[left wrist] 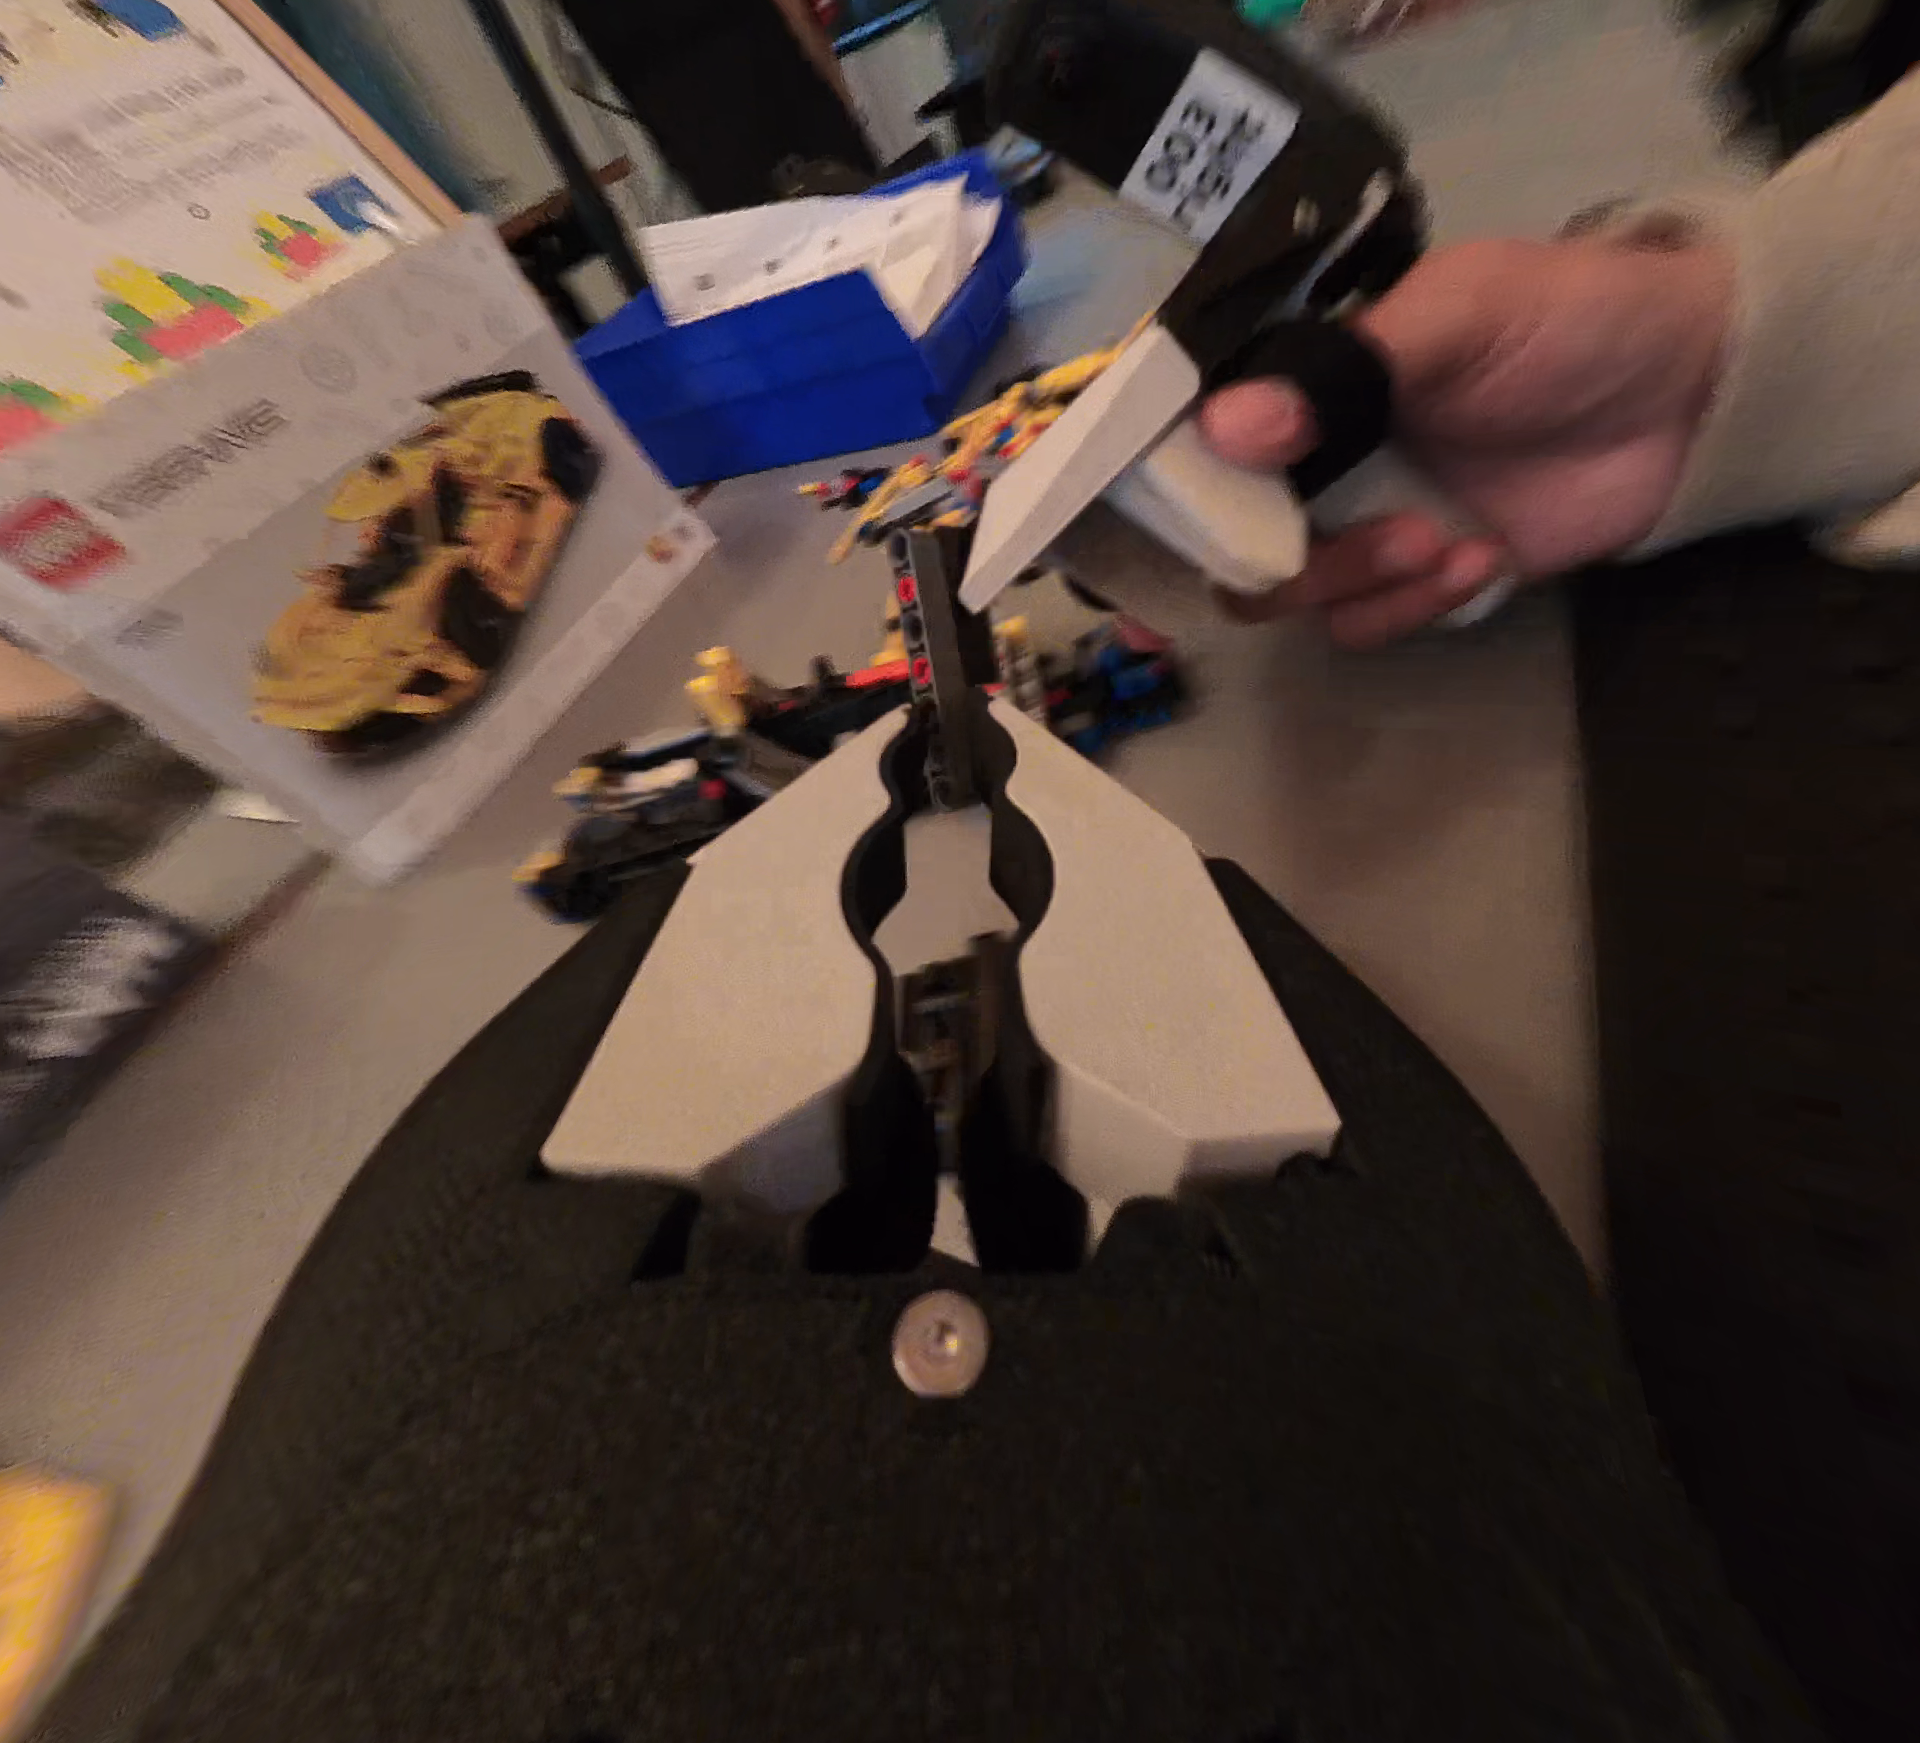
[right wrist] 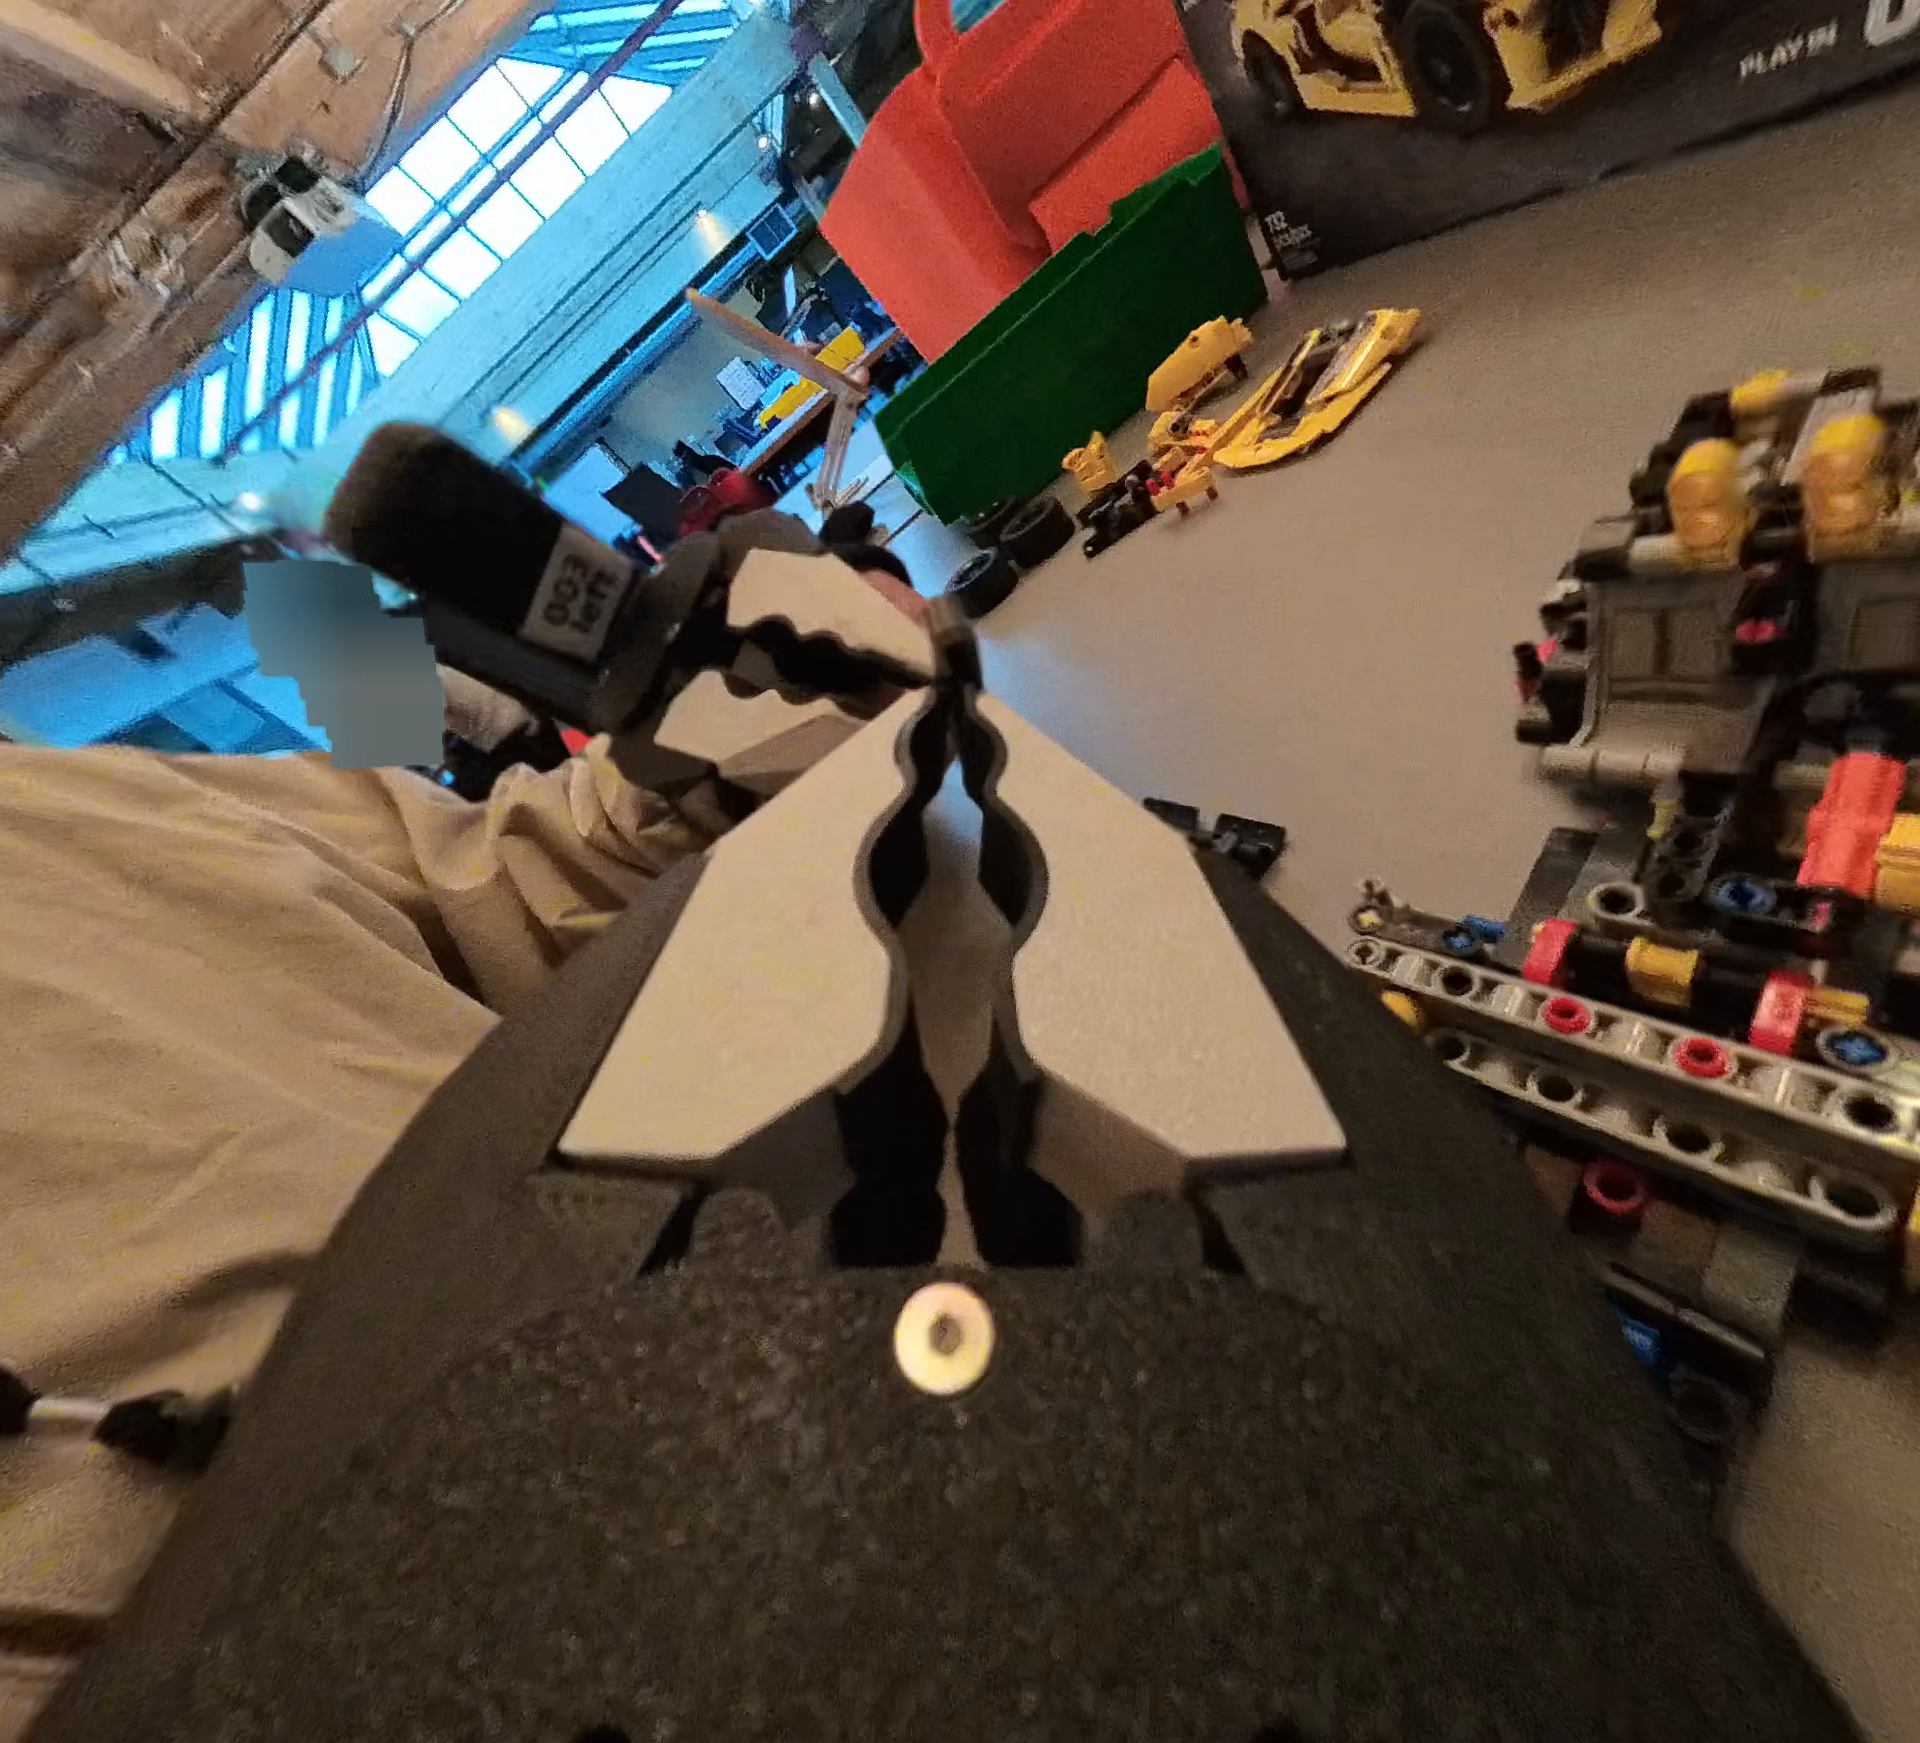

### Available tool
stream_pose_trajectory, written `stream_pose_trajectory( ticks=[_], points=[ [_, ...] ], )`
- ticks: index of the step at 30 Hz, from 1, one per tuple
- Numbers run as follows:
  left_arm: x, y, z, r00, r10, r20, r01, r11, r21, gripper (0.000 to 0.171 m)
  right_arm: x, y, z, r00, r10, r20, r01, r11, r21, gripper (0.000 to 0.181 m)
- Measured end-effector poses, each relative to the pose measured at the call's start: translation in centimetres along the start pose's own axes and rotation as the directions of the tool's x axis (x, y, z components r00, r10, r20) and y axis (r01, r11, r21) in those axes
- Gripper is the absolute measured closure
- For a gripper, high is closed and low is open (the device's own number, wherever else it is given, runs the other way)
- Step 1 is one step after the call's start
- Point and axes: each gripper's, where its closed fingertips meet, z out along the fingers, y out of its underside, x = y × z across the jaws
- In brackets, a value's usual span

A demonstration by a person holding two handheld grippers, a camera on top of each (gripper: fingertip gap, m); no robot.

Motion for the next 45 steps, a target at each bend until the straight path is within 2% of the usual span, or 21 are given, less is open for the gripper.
stream_pose_trajectory(
  ticks=[2, 4, 8, 11, 16, 20, 24, 26, 27, 29, 30, 31, 32, 33, 34, 36, 38, 40, 41, 43, 45],
  points=[
    [1.3, -0.5, -0.4, 0.961, -0.207, -0.183, 0.211, 0.978, 0.0, 0.147, -0.7, 0.8, -0.2, 0.99, -0.14, 0.005, 0.14, 0.987, -0.077, 0.181],
    [1.7, -1.0, -0.9, 0.915, -0.29, -0.279, 0.305, 0.952, 0.01, 0.148, -1.6, 1.5, -0.5, 0.968, -0.247, 0.042, 0.25, 0.958, -0.143, 0.181],
    [2.6, -1.4, -1.2, 0.875, -0.321, -0.362, 0.35, 0.937, 0.014, 0.152, -3.0, 2.8, -0.3, 0.959, -0.239, 0.151, 0.265, 0.944, -0.194, 0.181],
    [3.7, -1.6, -1.3, 0.885, -0.265, -0.383, 0.296, 0.955, 0.023, 0.155, -3.4, 4.0, 0.5, 0.952, -0.258, 0.165, 0.293, 0.924, -0.244, 0.18],
    [2.1, -2.6, -2.2, 0.887, -0.275, -0.371, 0.325, 0.943, 0.078, 0.165, -4.2, 1.9, 0.0, 0.95, -0.245, 0.194, 0.274, 0.952, -0.137, 0.181],
    [-0.9, -3.3, -4.0, 0.863, -0.346, -0.369, 0.422, 0.894, 0.148, 0.165, -3.3, -2.6, -4.3, 0.965, -0.191, 0.183, 0.178, 0.98, 0.084, 0.181],
    [-0.5, -3.7, -3.6, 0.83, -0.383, -0.407, 0.473, 0.869, 0.146, 0.165, -4.5, -1.8, -3.4, 0.952, -0.168, 0.258, 0.158, 0.986, 0.057, 0.181],
    [-0.6, -4.4, -4.1, 0.793, -0.413, -0.448, 0.531, 0.829, 0.175, 0.165, -4.6, -2.1, -3.8, 0.95, -0.144, 0.278, 0.133, 0.989, 0.059, 0.181],
    [-0.8, -4.9, -4.6, 0.755, -0.436, -0.49, 0.578, 0.795, 0.184, 0.165, -3.6, -2.2, -4.2, 0.966, -0.126, 0.227, 0.122, 0.992, 0.032, 0.181],
    [-1.8, -4.8, -4.7, 0.741, -0.475, -0.475, 0.611, 0.769, 0.185, 0.165, 1.2, -2.5, -6.4, 0.979, -0.189, -0.08, 0.183, 0.981, -0.069, 0.181],
    [-2.1, -4.6, -4.6, 0.762, -0.468, -0.449, 0.594, 0.78, 0.196, 0.165, 4.8, -2.7, -8.9, 0.913, -0.276, -0.301, 0.234, 0.958, -0.167, 0.181],
    [-2.1, -4.7, -4.7, 0.767, -0.456, -0.451, 0.586, 0.785, 0.203, 0.165, 8.2, -3.2, -12.4, 0.782, -0.362, -0.507, 0.258, 0.929, -0.266, 0.181],
    [-2.0, -4.8, -4.8, 0.761, -0.457, -0.461, 0.591, 0.781, 0.202, 0.165, 10.2, -3.9, -15.9, 0.654, -0.409, -0.637, 0.254, 0.911, -0.325, 0.181],
    [-2.0, -4.8, -4.6, 0.759, -0.462, -0.458, 0.594, 0.78, 0.198, 0.165, 11.4, -4.2, -18.8, 0.568, -0.42, -0.708, 0.219, 0.906, -0.362, 0.181],
    [-1.9, -4.5, -4.4, 0.769, -0.462, -0.442, 0.583, 0.79, 0.188, 0.165, 12.2, -3.9, -21.0, 0.527, -0.405, -0.747, 0.163, 0.911, -0.379, 0.181],
    [-1.8, -3.6, -3.6, 0.8, -0.45, -0.396, 0.543, 0.825, 0.159, 0.165, 13.7, -3.1, -24.0, 0.484, -0.36, -0.797, 0.065, 0.924, -0.378, 0.178],
    [-2.1, -3.1, -3.3, 0.817, -0.452, -0.357, 0.528, 0.836, 0.151, 0.164, 14.0, -3.9, -25.1, 0.444, -0.347, -0.826, 0.103, 0.936, -0.337, 0.168],
    [-2.6, -2.8, -3.2, 0.823, -0.463, -0.33, 0.53, 0.834, 0.153, 0.165, 12.7, -5.1, -23.9, 0.468, -0.373, -0.801, 0.167, 0.927, -0.335, 0.163],
    [-3.0, -2.5, -3.1, 0.831, -0.467, -0.303, 0.526, 0.837, 0.151, 0.165, 11.2, -5.3, -21.5, 0.533, -0.415, -0.737, 0.226, 0.909, -0.349, 0.157],
    [-3.6, -1.9, -2.9, 0.845, -0.465, -0.265, 0.511, 0.848, 0.143, 0.165, 6.9, -3.1, -14.5, 0.713, -0.528, -0.461, 0.34, 0.836, -0.431, 0.153],
    [-3.8, -1.6, -2.8, 0.849, -0.466, -0.25, 0.507, 0.851, 0.136, 0.165, 2.8, 1.6, -7.8, 0.793, -0.592, -0.14, 0.456, 0.73, -0.509, 0.135]
  ],
)
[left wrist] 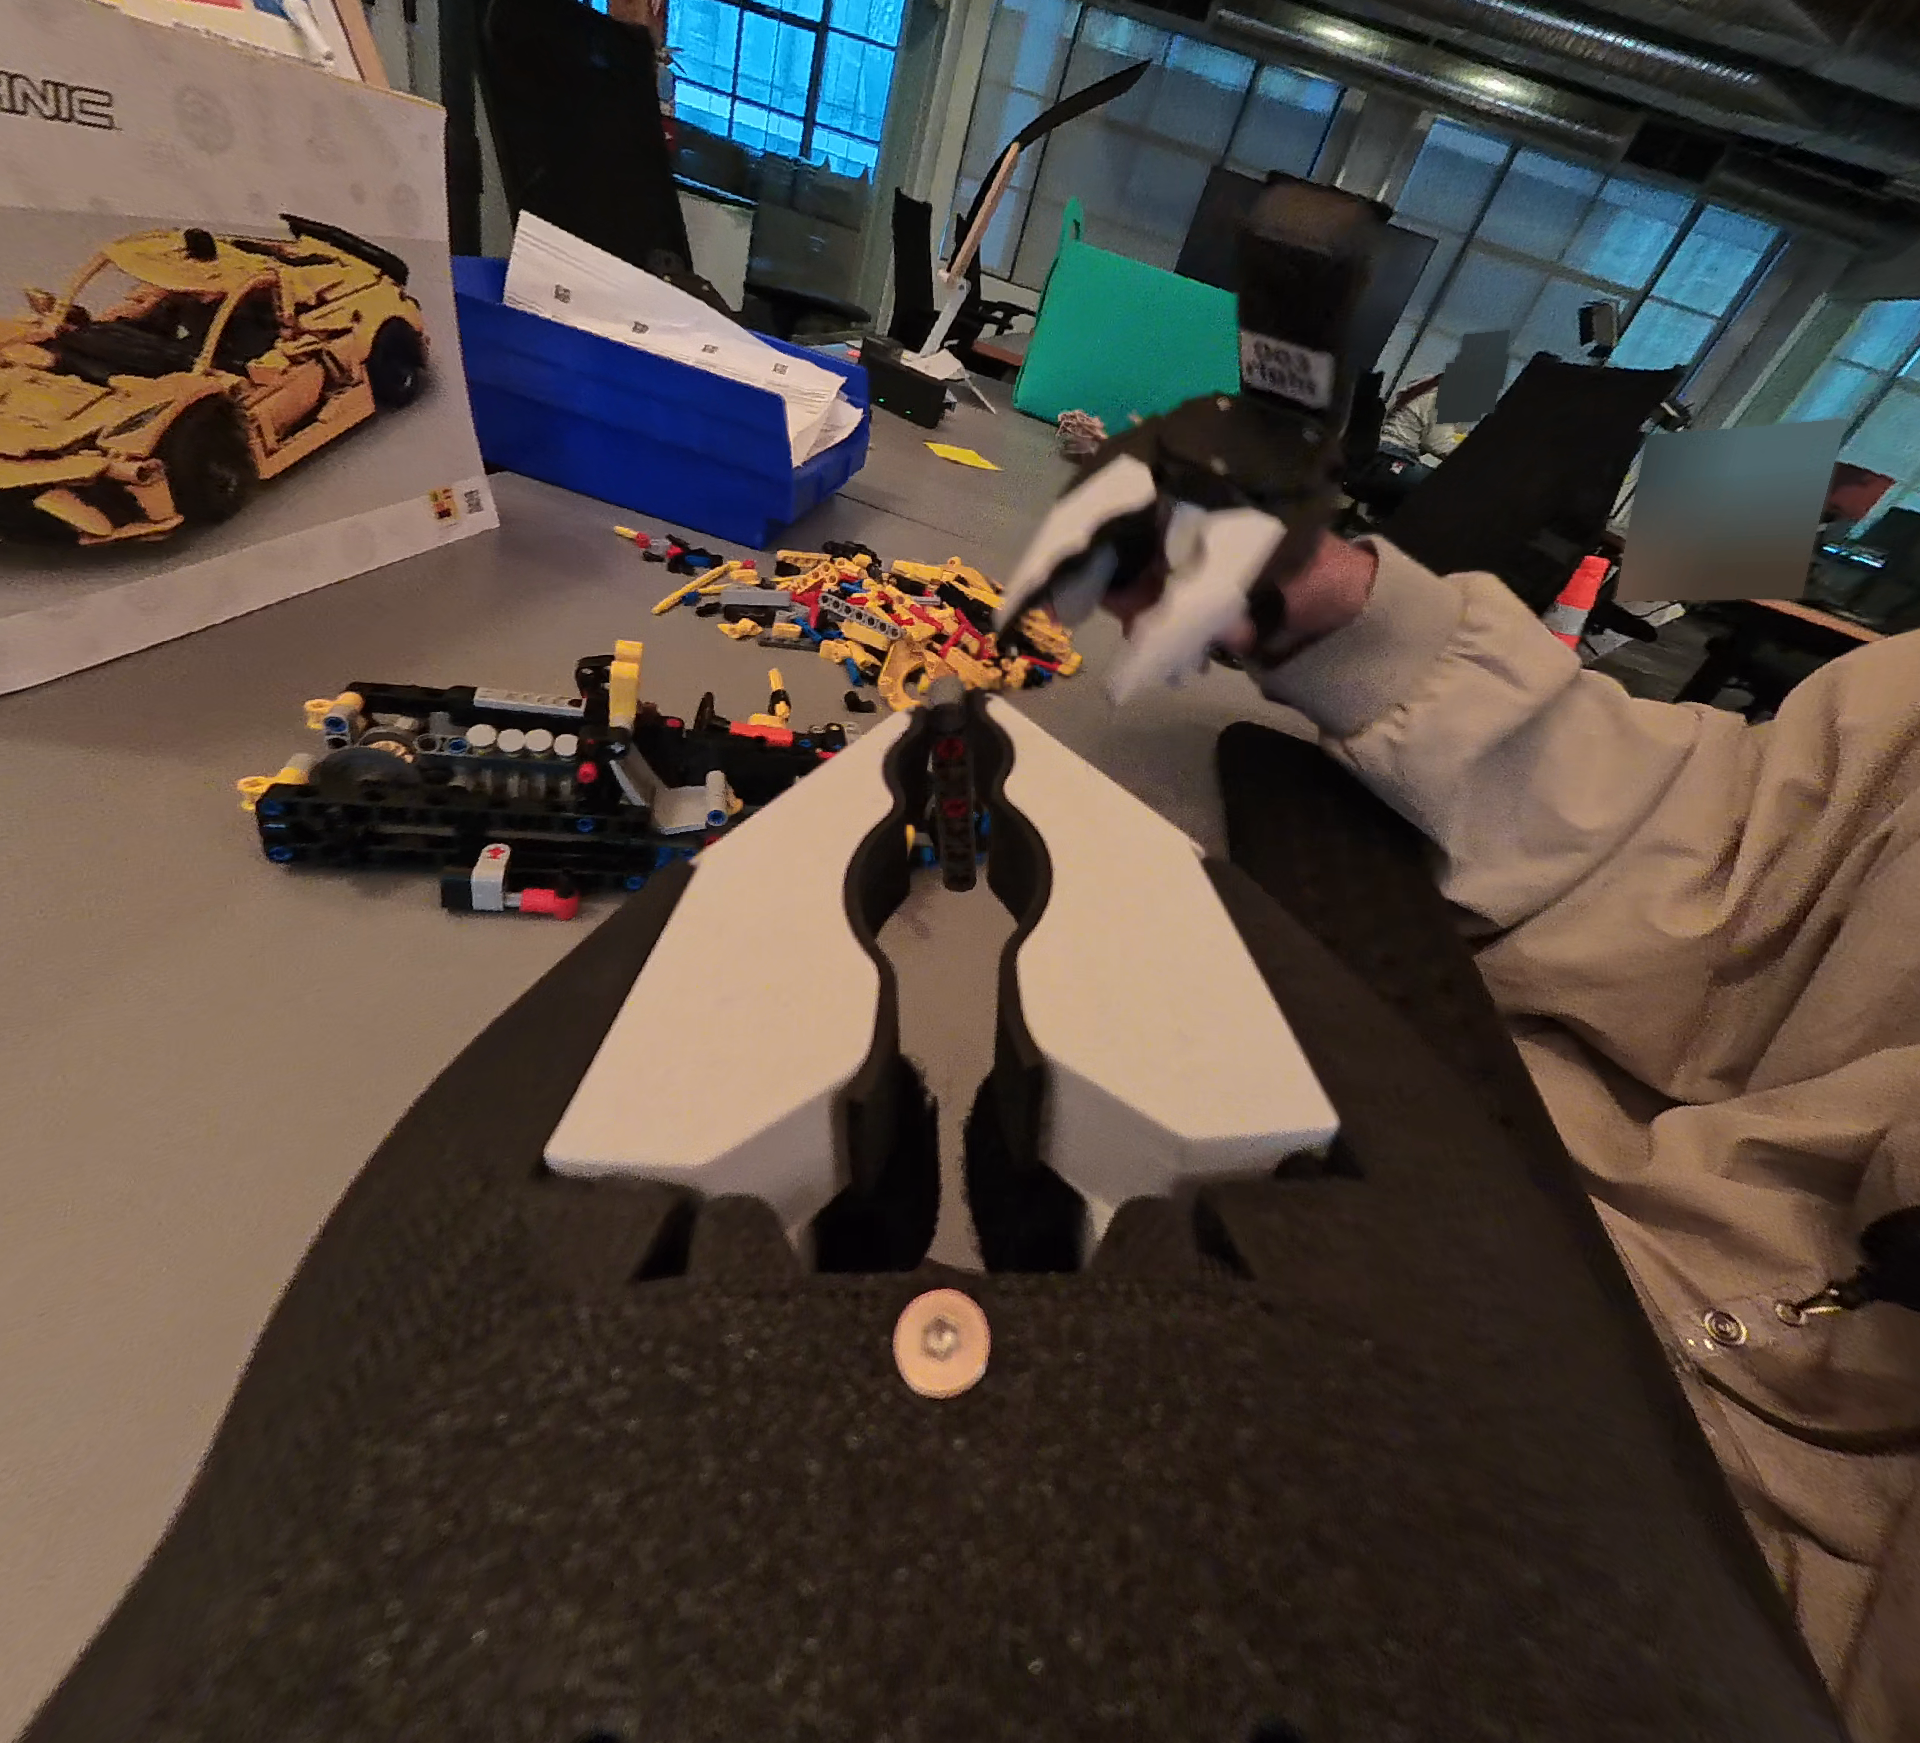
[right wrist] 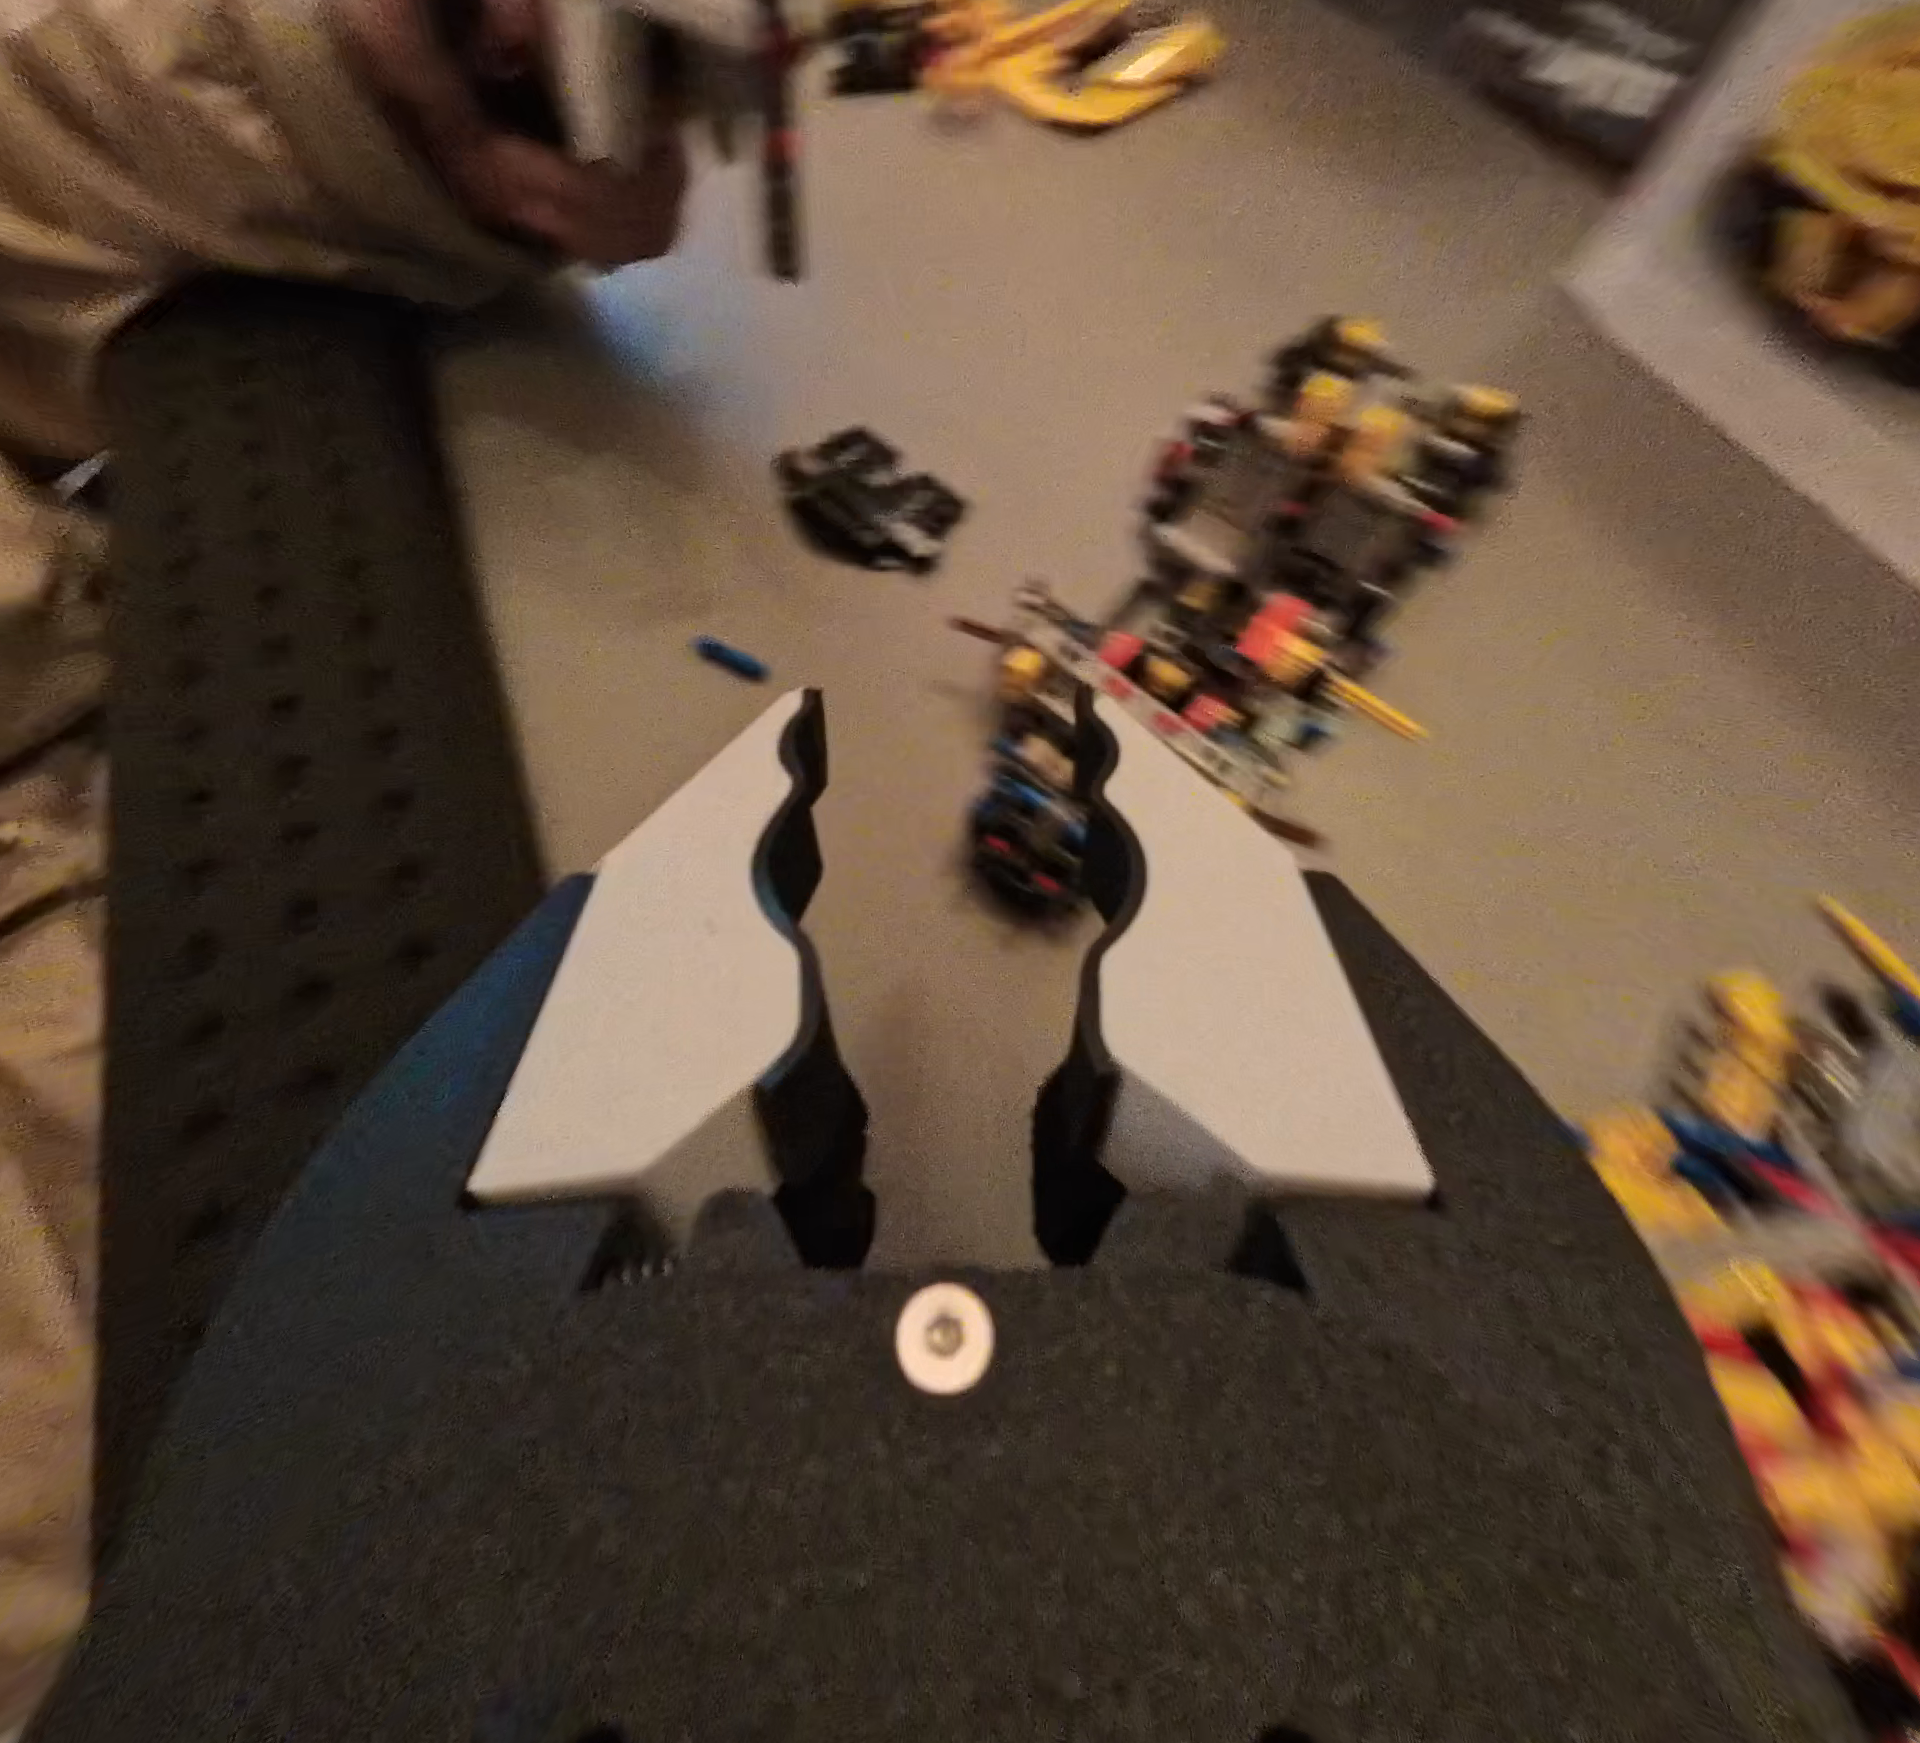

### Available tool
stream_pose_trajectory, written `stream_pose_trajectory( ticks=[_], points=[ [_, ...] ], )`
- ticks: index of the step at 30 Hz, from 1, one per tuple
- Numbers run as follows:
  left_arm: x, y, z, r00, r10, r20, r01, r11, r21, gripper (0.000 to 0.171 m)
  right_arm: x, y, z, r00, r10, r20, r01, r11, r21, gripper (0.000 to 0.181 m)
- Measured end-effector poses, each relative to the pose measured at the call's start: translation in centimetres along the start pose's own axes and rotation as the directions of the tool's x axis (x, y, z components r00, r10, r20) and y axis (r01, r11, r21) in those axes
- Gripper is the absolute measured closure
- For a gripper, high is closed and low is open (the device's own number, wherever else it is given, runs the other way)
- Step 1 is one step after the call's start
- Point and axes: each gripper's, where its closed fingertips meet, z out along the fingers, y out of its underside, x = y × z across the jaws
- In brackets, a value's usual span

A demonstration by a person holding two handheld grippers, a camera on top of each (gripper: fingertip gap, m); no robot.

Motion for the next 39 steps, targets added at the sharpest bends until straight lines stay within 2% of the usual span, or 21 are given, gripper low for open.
stream_pose_trajectory(
  ticks=[1, 2, 4, 5, 7, 9, 12, 14, 16, 18, 21, 23, 25, 28, 31, 33, 35, 37, 38, 39],
  points=[
    [0.0, 0.1, 0.0, 1.0, -0.002, -0.005, 0.002, 1.0, -0.002, 0.165, -3.2, 0.3, 2.4, 0.989, -0.092, 0.12, 0.098, 0.994, -0.048, 0.141],
    [0.0, 0.1, 0.0, 1.0, -0.006, -0.008, 0.006, 1.0, -0.007, 0.165, -5.3, 1.3, 4.6, 0.971, -0.157, 0.181, 0.178, 0.978, -0.105, 0.143],
    [0.0, 0.3, 0.0, 1.0, -0.004, -0.008, 0.004, 1.0, -0.015, 0.165, -5.8, 4.2, 7.5, 0.957, -0.229, 0.18, 0.269, 0.932, -0.244, 0.149],
    [0.1, 0.3, 0.0, 1.0, -0.001, -0.012, 0.001, 1.0, -0.021, 0.165, -5.9, 4.1, 8.3, 0.958, -0.231, 0.171, 0.267, 0.934, -0.237, 0.152],
    [0.5, 0.3, 0.1, 1.0, 0.009, -0.02, -0.01, 1.0, -0.022, 0.164, -6.4, 3.3, 8.6, 0.958, -0.225, 0.178, 0.256, 0.949, -0.181, 0.162],
    [0.8, 0.3, 0.2, 0.999, 0.013, -0.034, -0.013, 1.0, -0.024, 0.165, -6.5, 3.9, 9.0, 0.955, -0.23, 0.189, 0.267, 0.941, -0.205, 0.161],
    [1.1, 0.3, 0.3, 0.998, -0.025, -0.065, 0.024, 1.0, -0.016, 0.165, -7.4, 3.7, 9.4, 0.958, -0.165, 0.233, 0.209, 0.961, -0.179, 0.16],
    [1.3, 0.0, 0.2, 0.994, -0.056, -0.089, 0.056, 0.998, 0.0, 0.165, -6.9, 3.6, 9.5, 0.965, -0.147, 0.216, 0.187, 0.966, -0.181, 0.173],
    [1.6, -0.5, -0.1, 0.987, -0.093, -0.129, 0.097, 0.995, 0.029, 0.164, -6.9, 3.6, 9.5, 0.963, -0.158, 0.218, 0.2, 0.962, -0.184, 0.173],
    [2.1, -1.2, -0.4, 0.97, -0.149, -0.192, 0.162, 0.985, 0.056, 0.165, -5.6, 3.4, 9.1, 0.971, -0.183, 0.151, 0.213, 0.954, -0.21, 0.178],
    [2.0, -2.0, -0.9, 0.953, -0.197, -0.23, 0.223, 0.97, 0.092, 0.165, -2.3, 0.8, 5.9, 0.986, -0.166, 0.013, 0.167, 0.982, -0.084, 0.178],
    [2.0, -2.2, -1.0, 0.945, -0.218, -0.245, 0.248, 0.964, 0.099, 0.165, 1.4, 0.8, 2.4, 0.991, -0.088, -0.104, 0.08, 0.994, -0.075, 0.179],
    [1.6, -2.4, -1.2, 0.945, -0.226, -0.235, 0.257, 0.96, 0.112, 0.165, 6.2, 2.4, -2.1, 0.959, -0.008, -0.282, -0.023, 0.994, -0.106, 0.178],
    [0.6, -3.0, -1.8, 0.938, -0.262, -0.227, 0.298, 0.944, 0.144, 0.165, 13.1, 7.4, -9.2, 0.8, 0.132, -0.585, -0.233, 0.967, -0.1, 0.178],
    [-1.2, -3.8, -2.7, 0.909, -0.348, -0.229, 0.393, 0.898, 0.198, 0.164, 15.2, 11.1, -11.8, 0.709, 0.246, -0.661, -0.371, 0.927, -0.052, 0.178],
    [-2.9, -4.2, -3.5, 0.895, -0.397, -0.202, 0.439, 0.865, 0.243, 0.165, 15.6, 11.1, -11.6, 0.71, 0.265, -0.652, -0.356, 0.934, -0.008, 0.178],
    [-5.4, -4.8, -5.0, 0.896, -0.427, -0.119, 0.443, 0.844, 0.304, 0.165, 15.6, 11.2, -11.0, 0.717, 0.265, -0.644, -0.354, 0.935, -0.009, 0.177],
    [-9.4, -5.2, -7.7, 0.895, -0.437, 0.088, 0.378, 0.848, 0.371, 0.165, 15.7, 11.9, -10.7, 0.711, 0.238, -0.661, -0.368, 0.928, -0.061, 0.17],
    [-11.7, -5.5, -9.9, 0.871, -0.437, 0.225, 0.323, 0.854, 0.407, 0.165, 15.7, 11.8, -10.6, 0.712, 0.227, -0.665, -0.363, 0.929, -0.071, 0.167],
    [-14.1, -5.7, -12.6, 0.818, -0.436, 0.375, 0.257, 0.861, 0.439, 0.165, 15.7, 11.5, -10.7, 0.709, 0.217, -0.671, -0.352, 0.933, -0.07, 0.167]
  ],
)
